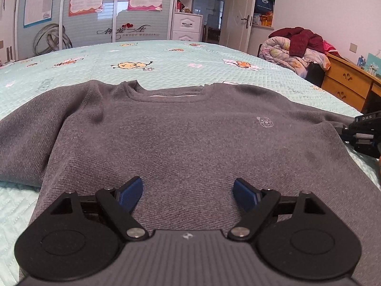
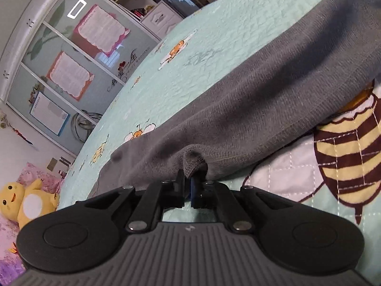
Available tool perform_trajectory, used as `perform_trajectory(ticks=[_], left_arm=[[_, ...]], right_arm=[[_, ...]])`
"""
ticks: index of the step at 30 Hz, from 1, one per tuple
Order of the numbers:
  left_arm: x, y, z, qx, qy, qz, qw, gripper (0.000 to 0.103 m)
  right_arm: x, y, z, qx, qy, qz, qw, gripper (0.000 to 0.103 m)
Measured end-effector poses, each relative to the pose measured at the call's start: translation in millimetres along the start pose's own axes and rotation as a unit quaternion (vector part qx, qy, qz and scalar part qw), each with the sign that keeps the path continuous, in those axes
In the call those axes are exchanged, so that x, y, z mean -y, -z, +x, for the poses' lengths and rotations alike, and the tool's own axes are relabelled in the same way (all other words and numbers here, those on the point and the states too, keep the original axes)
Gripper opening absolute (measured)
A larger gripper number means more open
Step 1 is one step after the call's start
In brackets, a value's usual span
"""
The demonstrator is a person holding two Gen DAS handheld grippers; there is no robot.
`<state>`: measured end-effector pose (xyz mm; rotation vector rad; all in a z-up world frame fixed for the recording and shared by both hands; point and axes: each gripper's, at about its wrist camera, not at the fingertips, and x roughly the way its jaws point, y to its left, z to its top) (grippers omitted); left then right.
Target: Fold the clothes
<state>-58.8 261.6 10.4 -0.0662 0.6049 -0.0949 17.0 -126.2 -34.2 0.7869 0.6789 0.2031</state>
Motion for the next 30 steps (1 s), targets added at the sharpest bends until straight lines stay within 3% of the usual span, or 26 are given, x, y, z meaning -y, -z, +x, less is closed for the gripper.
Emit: perform_trajectory(ticks=[4, 8, 11, 14, 16, 17, 19, 22, 25, 26, 28, 30], left_arm=[[0.4, -0.2, 0.4, 0.000, 0.002, 0.000, 1.0000, 0.088], [3.1, -0.1, 1.0, -0.001, 0.000, 0.004, 1.0000, 0.090], [4.3, 0.0, 0.7, -0.001, -0.001, 0.004, 1.0000, 0.090], [4.3, 0.3, 0.9, 0.000, 0.001, 0.002, 1.0000, 0.090], [3.5, 0.3, 1.5, 0.001, 0.004, -0.001, 1.0000, 0.091], [3.3, 0.3, 1.8, 0.000, 0.004, -0.002, 1.0000, 0.091], [3.8, 0.3, 2.2, 0.000, 0.004, -0.001, 1.0000, 0.092], [4.6, -0.6, 2.8, -0.001, 0.003, 0.001, 1.0000, 0.092], [6.2, -1.7, 2.8, -0.002, 0.000, 0.004, 1.0000, 0.092], [6.1, -2.3, 2.8, -0.003, 0.001, 0.004, 1.0000, 0.092], [5.8, -3.5, 1.7, -0.004, 0.001, 0.003, 1.0000, 0.092], [5.7, -4.0, -3.5, -0.002, -0.006, -0.005, 1.0000, 0.092]], right_arm=[[-11.6, 3.8, -23.3, -0.018, -0.001, 0.004, 1.000, 0.026], [-54.7, 9.6, -40.4, 0.006, -0.030, -0.099, 0.995, 0.026], [-79.0, -4.7, -11.0, -0.008, -0.061, -0.124, 0.990, 0.026], [-88.2, -16.5, 48.1, -0.093, -0.101, -0.117, 0.984, 0.025], [-78.2, -23.3, 83.2, -0.130, -0.088, -0.101, 0.982, 0.024], [-64.0, -31.1, 92.7, -0.127, -0.080, -0.088, 0.985, 0.000], [-36.4, -46.9, 106.6, -0.111, -0.059, -0.061, 0.990, 0.000], [-7.2, -67.2, 79.6, 0.001, 0.010, -0.022, 1.000, 0.000], [-11.5, -56.4, 56.2, 0.015, 0.010, -0.022, 1.000, 0.001], [-13.0, -52.8, 48.4, 0.020, 0.010, -0.022, 1.000, 0.007], [-18.1, -43.7, 32.9, 0.027, 0.008, -0.022, 0.999, 0.011], [-41.0, -20.7, 18.6, 0.021, -0.021, -0.023, 0.999, 0.016]])
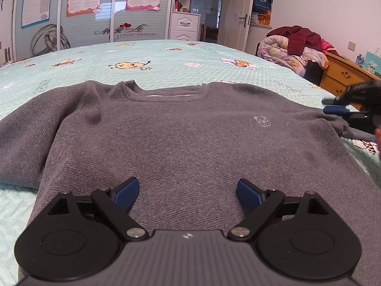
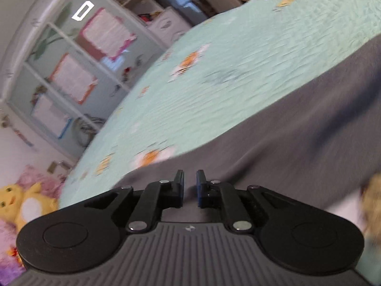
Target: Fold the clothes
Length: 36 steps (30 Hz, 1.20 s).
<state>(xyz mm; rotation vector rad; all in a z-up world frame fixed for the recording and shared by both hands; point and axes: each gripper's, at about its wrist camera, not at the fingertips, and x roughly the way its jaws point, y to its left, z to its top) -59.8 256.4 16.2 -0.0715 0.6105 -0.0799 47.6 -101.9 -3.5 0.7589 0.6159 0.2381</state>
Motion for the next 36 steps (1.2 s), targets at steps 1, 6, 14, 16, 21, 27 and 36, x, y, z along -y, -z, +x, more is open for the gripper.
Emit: perform_trajectory(ticks=[1, 6, 14, 16, 21, 27, 36], left_arm=[[-0.9, -0.3, -5.3, 0.002, -0.007, -0.010, 0.9999, 0.089], [-37.6, -3.0, -58.0, 0.024, 0.027, -0.156, 0.9872, 0.063], [-145.5, -6.7, -137.6, 0.093, -0.142, -0.166, 0.9714, 0.069], [-174.2, -2.6, -139.4, 0.082, -0.187, -0.179, 0.9625, 0.069], [-205.7, -1.2, -126.6, 0.052, -0.237, -0.130, 0.9613, 0.069], [-188.5, -8.7, -86.8, 0.018, -0.243, 0.051, 0.9685, 0.080], [-215.2, -3.2, -35.6, -0.051, -0.287, 0.276, 0.9159, 0.082]], right_arm=[[-15.1, 9.6, -5.3, -0.003, -0.020, 0.001, 1.000, 0.021], [-100.2, 59.9, -6.4, -0.049, -0.086, -0.008, 0.995, 0.042], [-188.0, 127.7, 68.2, -0.143, -0.164, 0.030, 0.976, 0.043], [-204.8, 137.6, 89.2, -0.139, -0.186, 0.047, 0.972, 0.043], [-217.9, 144.6, 133.7, -0.093, -0.200, 0.046, 0.974, 0.043], [-181.5, 157.8, 173.3, -0.090, -0.154, 0.003, 0.984, 0.030], [-196.5, 153.9, 181.7, -0.119, -0.172, -0.064, 0.976, 0.046]])
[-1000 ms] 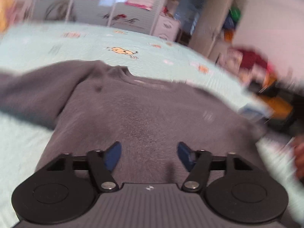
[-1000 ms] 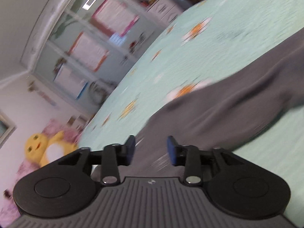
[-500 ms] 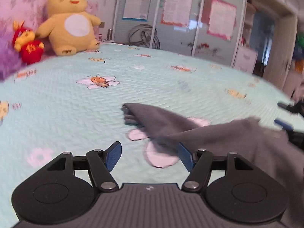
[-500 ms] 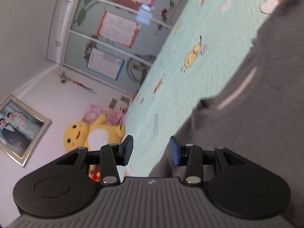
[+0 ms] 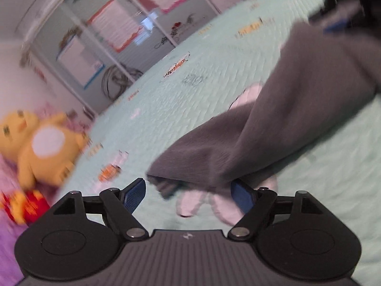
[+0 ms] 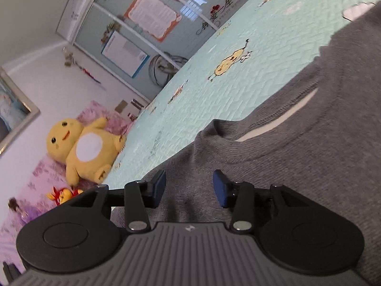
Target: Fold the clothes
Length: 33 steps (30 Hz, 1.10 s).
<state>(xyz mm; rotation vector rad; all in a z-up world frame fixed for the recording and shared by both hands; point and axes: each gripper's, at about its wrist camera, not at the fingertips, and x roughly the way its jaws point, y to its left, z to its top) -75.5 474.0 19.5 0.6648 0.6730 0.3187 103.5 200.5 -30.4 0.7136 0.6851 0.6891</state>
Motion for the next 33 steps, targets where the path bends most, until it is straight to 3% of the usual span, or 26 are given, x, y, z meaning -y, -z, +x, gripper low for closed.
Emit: perform_trajectory(ticks=[3, 6, 8, 12, 13, 14, 17, 20, 22, 23, 24, 25, 26, 28, 29, 30, 31, 33], left_arm=[[1.8, 7.1, -1.0, 0.018, -0.004, 0.043, 0.9989, 0.083], [6.7, 14.5, -3.5, 0.061, 0.002, 0.100, 0.9931, 0.086], [0.7, 17.0, 0.9, 0.088, 0.002, 0.111, 0.9899, 0.097], [-13.3, 8.6, 20.2, 0.085, 0.001, 0.101, 0.9913, 0.100], [-15.9, 5.2, 23.2, 0.084, 0.008, 0.097, 0.9917, 0.096], [-18.7, 1.2, 24.9, 0.082, 0.026, 0.090, 0.9922, 0.085], [-37.2, -7.2, 28.8, 0.059, 0.114, 0.017, 0.9915, 0.058], [-56.0, -9.1, 23.7, 0.035, 0.191, -0.057, 0.9792, 0.035], [-67.1, -7.5, 13.9, 0.016, 0.235, -0.118, 0.9646, 0.018], [-74.5, -6.7, 10.6, 0.001, 0.261, -0.171, 0.9502, 0.012], [-83.8, -6.5, 8.6, -0.015, 0.287, -0.230, 0.9299, 0.012], [-97.9, -3.6, 8.6, -0.031, 0.315, -0.311, 0.8962, 0.012], [-112.3, 1.6, 8.3, -0.045, 0.339, -0.404, 0.8485, 0.011], [-138.6, 7.0, 2.0, -0.035, 0.371, -0.554, 0.7448, 0.011], [-148.1, 6.9, -0.5, -0.042, 0.369, -0.600, 0.7084, 0.012], [-156.0, 6.6, -1.5, -0.060, 0.361, -0.637, 0.6788, 0.014], [-163.9, 8.7, 0.5, -0.081, 0.347, -0.666, 0.6549, 0.021], [-176.3, 26.2, 7.6, -0.096, 0.290, -0.718, 0.6249, 0.031]], right_arm=[[-0.6, -0.7, 1.3, -0.003, -0.001, -0.001, 1.000, 0.046], [-0.8, -0.6, 2.0, -0.003, 0.001, -0.003, 1.000, 0.046], [-1.7, -0.2, 3.0, -0.004, 0.003, -0.006, 1.000, 0.046], [-2.9, 0.6, 3.7, -0.004, 0.006, -0.010, 1.000, 0.047], [-3.1, 0.9, 3.8, -0.004, 0.006, -0.011, 1.000, 0.047], [-3.1, 1.2, 3.9, -0.004, 0.007, -0.012, 1.000, 0.047], [-4.5, 2.2, 4.8, -0.003, 0.006, -0.014, 1.000, 0.048], [-3.6, 2.7, 3.9, -0.003, 0.004, -0.013, 1.000, 0.048], [-3.8, 2.9, 3.9, -0.003, 0.003, -0.011, 1.000, 0.048], [-4.1, 3.2, 3.8, -0.003, 0.003, -0.011, 1.000, 0.048], [-4.4, 3.5, 3.8, -0.003, 0.002, -0.011, 1.000, 0.048], [-4.6, 3.7, 3.7, -0.002, 0.002, -0.010, 1.000, 0.048], [-4.8, 4.0, 3.6, -0.002, 0.001, -0.009, 1.000, 0.048], [-5.6, 4.6, 3.7, -0.001, 0.001, -0.008, 1.000, 0.048], [-6.0, 4.7, 3.8, -0.001, 0.001, -0.009, 1.000, 0.048], [-6.5, 4.9, 3.9, -0.001, 0.001, -0.009, 1.000, 0.048], [-7.1, 5.0, 3.8, 0.000, 0.002, -0.009, 1.000, 0.048], [-8.5, 5.3, 2.8, 0.000, 0.002, -0.009, 1.000, 0.048]])
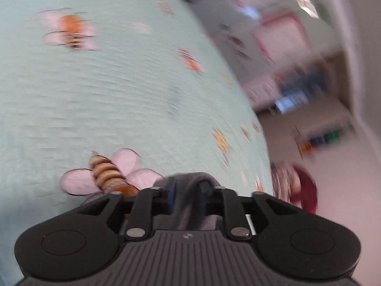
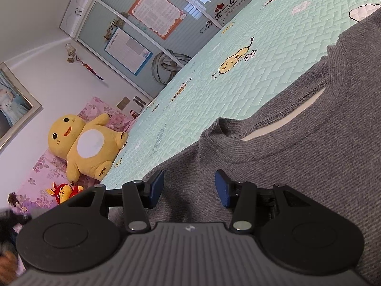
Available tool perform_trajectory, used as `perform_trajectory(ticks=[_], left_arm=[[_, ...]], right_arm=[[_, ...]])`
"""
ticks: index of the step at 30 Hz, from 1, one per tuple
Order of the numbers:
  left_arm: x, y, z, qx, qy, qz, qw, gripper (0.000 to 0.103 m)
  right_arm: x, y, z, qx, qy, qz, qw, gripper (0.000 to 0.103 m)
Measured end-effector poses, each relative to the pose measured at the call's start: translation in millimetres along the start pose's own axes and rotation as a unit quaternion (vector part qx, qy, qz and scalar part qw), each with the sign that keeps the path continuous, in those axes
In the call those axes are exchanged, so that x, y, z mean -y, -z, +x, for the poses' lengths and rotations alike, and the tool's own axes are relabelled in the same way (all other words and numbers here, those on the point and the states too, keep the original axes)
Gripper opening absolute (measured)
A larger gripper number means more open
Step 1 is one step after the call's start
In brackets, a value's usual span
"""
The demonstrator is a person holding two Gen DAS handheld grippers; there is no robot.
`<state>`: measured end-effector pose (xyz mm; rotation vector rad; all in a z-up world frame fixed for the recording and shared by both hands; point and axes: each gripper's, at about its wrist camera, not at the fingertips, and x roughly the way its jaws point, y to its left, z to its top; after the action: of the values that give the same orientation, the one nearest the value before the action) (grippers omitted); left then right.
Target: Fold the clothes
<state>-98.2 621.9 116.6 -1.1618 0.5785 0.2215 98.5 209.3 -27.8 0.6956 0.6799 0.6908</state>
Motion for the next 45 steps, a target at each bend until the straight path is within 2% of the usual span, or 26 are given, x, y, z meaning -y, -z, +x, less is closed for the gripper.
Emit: perform_trajectory(ticks=[2, 3, 4, 7, 11, 14, 16, 17, 21, 24, 26, 28, 30, 31, 32, 33, 35, 39, 42, 45], left_arm=[[-24.2, -7.7, -5.4, 0.049, -0.062, -0.051, 0.9955, 0.057], [-34.9, -9.2, -6.6, 0.058, -0.093, -0.068, 0.9917, 0.063], [-46.1, -8.2, -7.7, 0.057, -0.109, -0.074, 0.9896, 0.066], [-73.5, 11.4, -23.0, 0.087, -0.093, -0.078, 0.9888, 0.067], [-85.2, 73.0, -53.3, 0.117, -0.055, -0.014, 0.9915, 0.067], [-85.8, 119.2, -81.8, 0.178, -0.048, 0.054, 0.9815, 0.072], [-83.7, 146.1, -86.0, 0.193, -0.049, 0.089, 0.9760, 0.074], [-84.8, 154.2, -83.6, 0.189, -0.050, 0.094, 0.9762, 0.074], [-102.4, 159.6, -62.8, 0.178, -0.066, 0.051, 0.9805, 0.074], [-111.9, 150.6, -54.6, 0.218, -0.088, 0.024, 0.9717, 0.073], [-110.1, 145.2, -54.1, 0.237, -0.099, 0.048, 0.9652, 0.074], [-106.9, 142.8, -44.6, 0.228, -0.105, 0.086, 0.9643, 0.073], [-103.7, 141.5, -32.8, 0.211, -0.107, 0.115, 0.9648, 0.071], [-100.1, 138.3, -27.1, 0.197, -0.107, 0.133, 0.9654, 0.056], [-95.9, 134.1, -21.7, 0.177, -0.103, 0.147, 0.9678, 0.016], [-93.3, 128.8, -17.6, 0.161, -0.095, 0.150, 0.9709, 0.002], [-87.4, 116.8, -14.1, 0.139, -0.077, 0.153, 0.9754, 0.004], [-59.5, 83.6, -35.5, 0.118, -0.018, 0.136, 0.9834, 0.003], [-39.0, 62.9, -59.3, 0.117, 0.038, 0.083, 0.9888, 0.003], [-20.2, 44.2, -82.6, 0.129, 0.077, 0.034, 0.9881, 0.003]], right_arm=[[-0.2, 0.0, 0.1, 0.000, 0.000, 0.000, 1.000, 0.048], [-0.3, 0.0, 0.1, 0.000, 0.000, 0.000, 1.000, 0.048], [-0.4, 0.1, 0.2, 0.000, 0.000, 0.000, 1.000, 0.048], [-0.5, 0.3, 0.8, 0.000, 0.000, 0.000, 1.000, 0.048], [-0.5, 0.0, 1.1, 0.000, 0.000, 0.000, 1.000, 0.048], [-0.2, -0.1, 1.3, -0.001, 0.000, 0.000, 1.000, 0.048], [0.1, 0.1, 1.7, -0.001, 0.000, 0.000, 1.000, 0.049], [0.2, 0.2, 1.9, -0.001, 0.000, 0.000, 1.000, 0.049], [-1.1, 1.4, 2.1, -0.001, 0.000, -0.003, 1.000, 0.050], [-2.5, 1.8, 2.7, -0.001, 0.000, -0.004, 1.000, 0.051], [-3.2, 1.8, 3.1, -0.001, -0.001, -0.005, 1.000, 0.051], [-3.8, 1.8, 3.4, -0.002, -0.001, -0.006, 1.000, 0.052], [-5.1, 2.4, 3.9, -0.003, -0.002, -0.009, 1.000, 0.054], [-5.6, 2.6, 4.0, -0.003, -0.002, -0.011, 1.000, 0.055], [-6.1, 2.8, 4.1, -0.004, -0.002, -0.012, 1.000, 0.056], [-6.6, 3.0, 4.2, -0.004, -0.002, -0.014, 1.000, 0.056], [-7.5, 3.3, 4.3, -0.005, -0.002, -0.017, 1.000, 0.056], [-8.4, 2.5, 4.3, -0.004, -0.003, -0.016, 1.000, 0.056], [-9.1, 2.7, 4.7, -0.004, -0.003, -0.016, 1.000, 0.056], [-10.1, 2.7, 4.5, -0.003, -0.004, -0.015, 1.000, 0.056]])
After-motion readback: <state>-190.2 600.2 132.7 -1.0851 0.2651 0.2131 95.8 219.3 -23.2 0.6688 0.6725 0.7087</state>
